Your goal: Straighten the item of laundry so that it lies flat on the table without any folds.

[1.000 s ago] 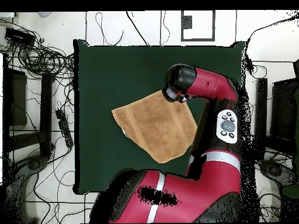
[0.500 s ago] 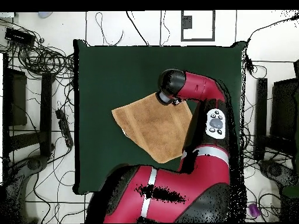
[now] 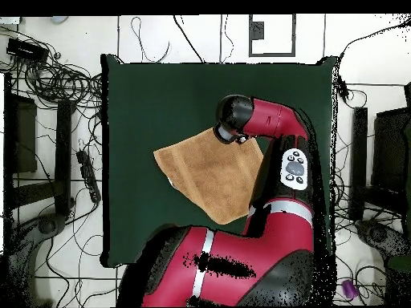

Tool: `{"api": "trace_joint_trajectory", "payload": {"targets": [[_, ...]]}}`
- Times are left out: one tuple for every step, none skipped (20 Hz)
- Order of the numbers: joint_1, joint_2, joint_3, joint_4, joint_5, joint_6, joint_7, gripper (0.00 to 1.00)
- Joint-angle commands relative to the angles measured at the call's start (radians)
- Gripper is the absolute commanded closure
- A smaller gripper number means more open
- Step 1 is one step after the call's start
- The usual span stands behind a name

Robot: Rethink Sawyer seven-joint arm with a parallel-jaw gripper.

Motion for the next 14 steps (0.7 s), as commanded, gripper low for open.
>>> {"api": "trace_joint_trajectory", "payload": {"targets": [[0.044, 0.113, 0.084, 0.019, 0.011, -0.097, 0.13, 0.0], [0.041, 0.115, 0.081, 0.018, 0.005, -0.098, 0.125, 0.0], [0.04, 0.115, 0.081, 0.019, 0.005, -0.098, 0.123, 0.0], [0.038, 0.115, 0.082, 0.02, 0.005, -0.098, 0.12, 0.0], [0.031, 0.113, 0.084, 0.027, 0.001, -0.106, 0.109, 0.0], [0.03, 0.114, 0.085, 0.026, 0.001, -0.108, 0.108, 0.0], [0.029, 0.115, 0.086, 0.025, 0.001, -0.11, 0.106, 0.0], [0.027, 0.12, 0.087, 0.022, 0.0, -0.117, 0.107, 0.0], [0.026, 0.123, 0.088, 0.021, 0.001, -0.12, 0.107, 0.0], [0.024, 0.127, 0.087, 0.019, 0.0, -0.124, 0.107, 0.0], [0.025, 0.127, 0.086, 0.018, -0.003, -0.125, 0.104, 0.0], [0.025, 0.127, 0.085, 0.018, -0.005, -0.125, 0.101, 0.0], [0.026, 0.126, 0.084, 0.019, -0.008, -0.128, 0.099, 0.0], [0.026, 0.125, 0.082, 0.021, -0.011, -0.131, 0.097, 1.0]]}}
